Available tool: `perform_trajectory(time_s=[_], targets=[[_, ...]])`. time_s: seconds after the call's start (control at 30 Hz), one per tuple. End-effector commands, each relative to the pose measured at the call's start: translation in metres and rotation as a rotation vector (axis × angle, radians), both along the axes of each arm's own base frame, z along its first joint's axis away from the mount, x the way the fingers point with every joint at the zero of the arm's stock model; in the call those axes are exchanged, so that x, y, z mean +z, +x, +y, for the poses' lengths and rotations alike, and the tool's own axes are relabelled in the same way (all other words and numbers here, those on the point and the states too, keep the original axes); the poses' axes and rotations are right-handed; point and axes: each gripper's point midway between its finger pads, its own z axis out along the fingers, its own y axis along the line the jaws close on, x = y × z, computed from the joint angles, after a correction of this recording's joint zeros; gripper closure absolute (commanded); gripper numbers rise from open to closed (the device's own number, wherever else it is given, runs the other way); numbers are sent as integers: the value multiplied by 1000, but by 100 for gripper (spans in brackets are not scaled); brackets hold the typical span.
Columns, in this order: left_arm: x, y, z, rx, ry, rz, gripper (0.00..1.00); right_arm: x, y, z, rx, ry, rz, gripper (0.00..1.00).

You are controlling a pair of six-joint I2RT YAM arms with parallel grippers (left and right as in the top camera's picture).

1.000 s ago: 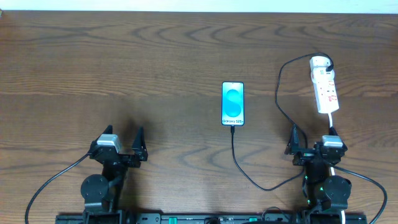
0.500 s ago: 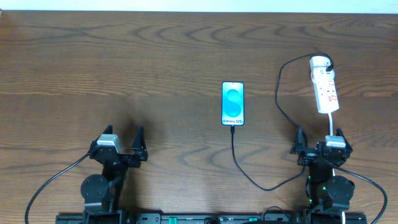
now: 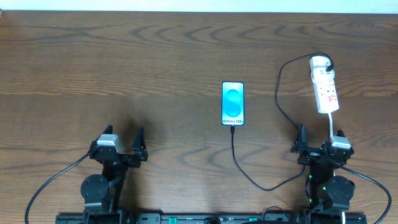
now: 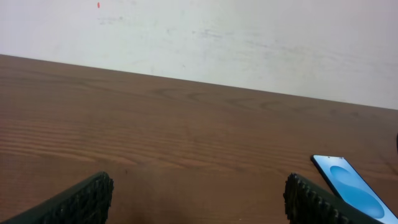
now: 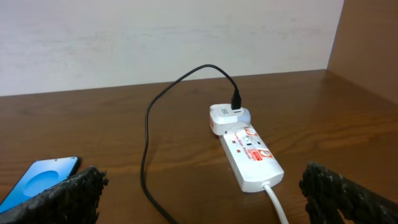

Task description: Plug charger to phone and switch on socket

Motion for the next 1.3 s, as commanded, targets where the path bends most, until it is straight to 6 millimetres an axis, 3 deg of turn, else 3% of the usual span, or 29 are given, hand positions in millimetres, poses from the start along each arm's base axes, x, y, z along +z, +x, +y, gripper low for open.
perform_trajectory(time_s=[0.0,1.27], targets=[[-15,0,-1,-7,-3,37,12,0,-1,-6,-30,27,-6,1],[-15,0,-1,-7,-3,36,12,-1,0,0,3,30,-5,1]])
